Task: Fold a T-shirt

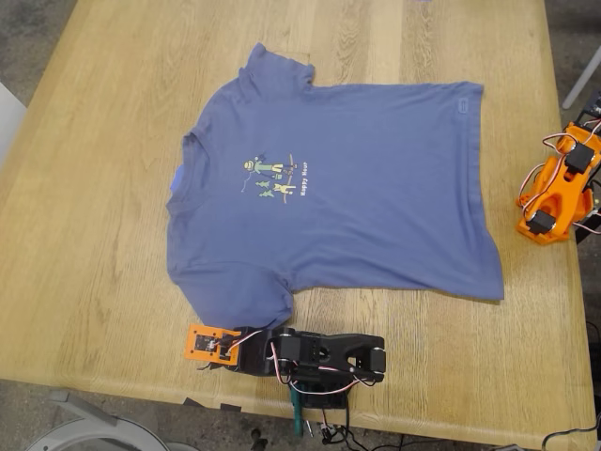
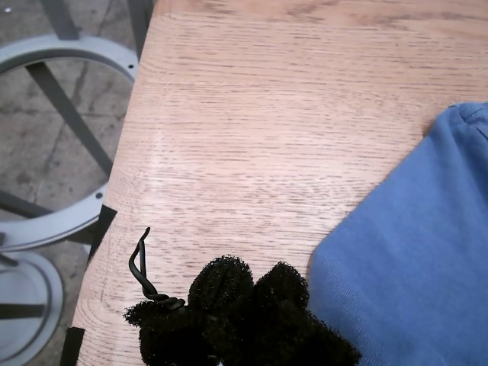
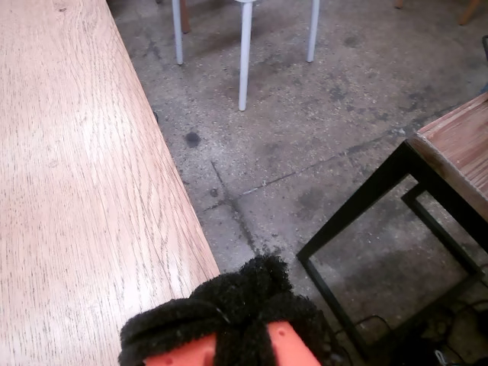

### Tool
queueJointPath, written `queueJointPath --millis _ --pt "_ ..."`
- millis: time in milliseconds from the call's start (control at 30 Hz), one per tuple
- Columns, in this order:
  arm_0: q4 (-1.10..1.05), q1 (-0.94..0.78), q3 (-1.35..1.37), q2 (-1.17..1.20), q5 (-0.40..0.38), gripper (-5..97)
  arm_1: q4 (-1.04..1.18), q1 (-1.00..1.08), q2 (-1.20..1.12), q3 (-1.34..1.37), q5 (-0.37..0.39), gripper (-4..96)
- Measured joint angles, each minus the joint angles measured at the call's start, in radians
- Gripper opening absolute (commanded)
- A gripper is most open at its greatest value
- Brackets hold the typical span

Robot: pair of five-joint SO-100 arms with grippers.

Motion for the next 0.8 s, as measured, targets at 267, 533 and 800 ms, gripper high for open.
queueJointPath --millis 267,533,800 --pt "0.0 0.0 0.0 0.0 0.0 1 0.0 -0.003 0.0 0.0 0.002 0.1" --pt "0.0 0.009 0.0 0.0 0.0 2 0.0 -0.005 0.0 0.0 0.002 0.1" --pt "0.0 0.032 0.0 0.0 0.0 2 0.0 -0.005 0.0 0.0 0.002 0.1"
